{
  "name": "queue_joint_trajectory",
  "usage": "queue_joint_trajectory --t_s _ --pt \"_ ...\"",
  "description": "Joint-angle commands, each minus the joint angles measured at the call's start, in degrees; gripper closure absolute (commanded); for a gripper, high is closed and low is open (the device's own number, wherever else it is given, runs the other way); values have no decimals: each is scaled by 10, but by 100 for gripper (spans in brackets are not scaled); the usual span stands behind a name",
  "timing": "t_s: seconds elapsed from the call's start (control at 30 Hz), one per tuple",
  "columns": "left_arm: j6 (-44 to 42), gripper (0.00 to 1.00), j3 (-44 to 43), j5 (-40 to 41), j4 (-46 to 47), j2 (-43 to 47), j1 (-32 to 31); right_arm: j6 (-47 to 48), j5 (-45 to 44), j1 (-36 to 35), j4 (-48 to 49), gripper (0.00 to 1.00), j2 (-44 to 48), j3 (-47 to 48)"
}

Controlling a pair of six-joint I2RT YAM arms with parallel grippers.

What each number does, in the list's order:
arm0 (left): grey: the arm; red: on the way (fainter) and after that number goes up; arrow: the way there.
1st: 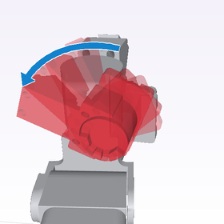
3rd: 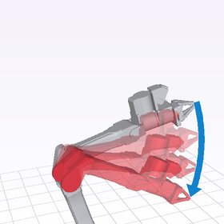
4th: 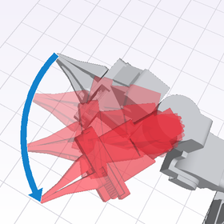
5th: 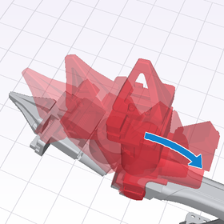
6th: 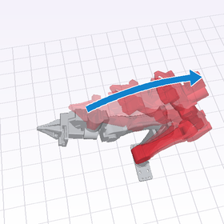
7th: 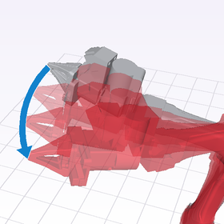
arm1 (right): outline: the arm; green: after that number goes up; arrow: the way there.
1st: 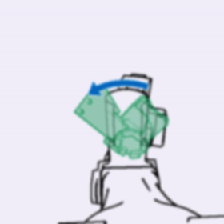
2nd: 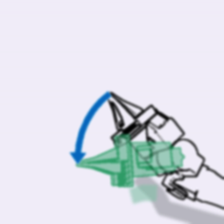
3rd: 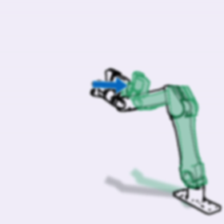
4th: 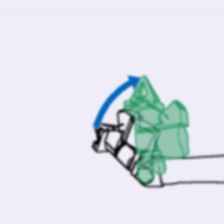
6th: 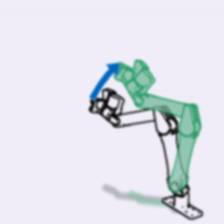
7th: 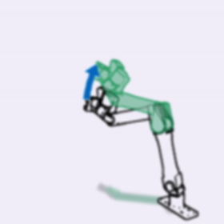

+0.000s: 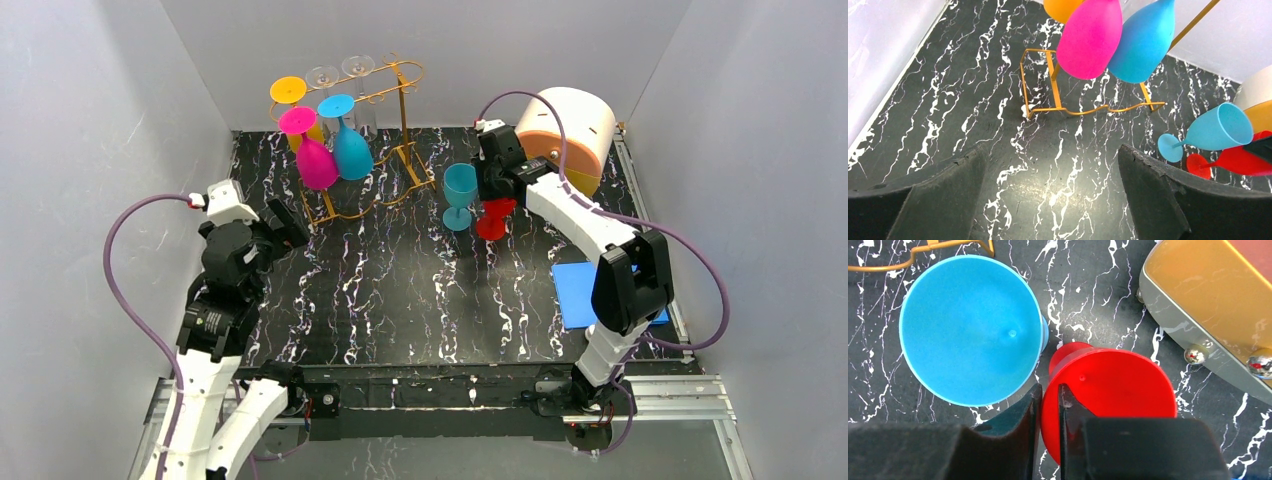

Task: Take the wine glass off the wine glass rack
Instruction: Place the wine glass at the center of the board.

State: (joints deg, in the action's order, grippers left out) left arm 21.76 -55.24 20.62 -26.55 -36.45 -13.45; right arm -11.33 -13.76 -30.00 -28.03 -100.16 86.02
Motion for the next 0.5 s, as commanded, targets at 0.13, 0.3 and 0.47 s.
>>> queue_joint_trajectory --t_s 0.13,0.3,0.47 --pt "65 2 -16 24 -5 -24 2 41 2 2 -70 69 -14 114" --pt "61 2 -8 42 -8 -35 2 34 48 2 -121 63 -21 202" --pt "131 2 28 27 -21 -39 2 -105 229 2 -15 54 -9 221"
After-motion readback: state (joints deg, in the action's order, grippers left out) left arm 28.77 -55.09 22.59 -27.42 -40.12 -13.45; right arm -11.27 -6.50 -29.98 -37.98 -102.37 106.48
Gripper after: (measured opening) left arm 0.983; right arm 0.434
